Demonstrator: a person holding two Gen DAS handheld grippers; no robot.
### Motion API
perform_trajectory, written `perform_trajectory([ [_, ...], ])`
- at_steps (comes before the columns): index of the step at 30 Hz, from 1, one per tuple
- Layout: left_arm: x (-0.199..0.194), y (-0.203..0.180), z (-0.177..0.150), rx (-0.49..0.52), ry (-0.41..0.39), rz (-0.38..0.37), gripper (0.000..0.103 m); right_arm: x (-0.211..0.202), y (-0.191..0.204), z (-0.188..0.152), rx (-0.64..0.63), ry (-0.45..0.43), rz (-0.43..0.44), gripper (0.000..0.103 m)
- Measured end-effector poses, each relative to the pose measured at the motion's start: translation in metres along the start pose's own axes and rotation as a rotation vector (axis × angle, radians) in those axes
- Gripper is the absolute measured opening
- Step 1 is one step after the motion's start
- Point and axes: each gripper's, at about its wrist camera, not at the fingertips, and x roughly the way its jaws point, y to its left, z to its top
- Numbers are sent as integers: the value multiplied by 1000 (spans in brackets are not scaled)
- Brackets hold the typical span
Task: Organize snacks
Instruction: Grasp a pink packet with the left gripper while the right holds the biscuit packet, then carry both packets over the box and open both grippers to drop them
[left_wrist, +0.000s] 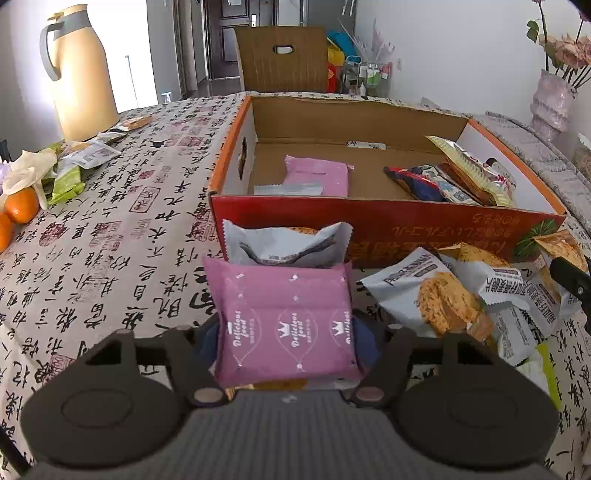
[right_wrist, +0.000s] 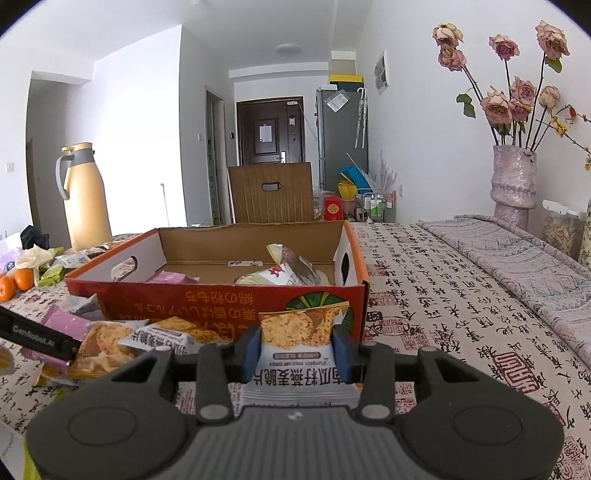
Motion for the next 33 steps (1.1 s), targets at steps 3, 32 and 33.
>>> perform_trajectory([
  [3, -3, 3, -1, -8, -7, 6, 68, 0, 0, 0, 0, 0, 0, 40],
  [32, -66, -9, 26, 8, -225, -69, 67, -28, 22, 23, -82, -137, 17, 40],
  [33, -67, -11, 30, 11, -233, -67, 67, -28, 24, 27, -87, -146, 20, 40],
])
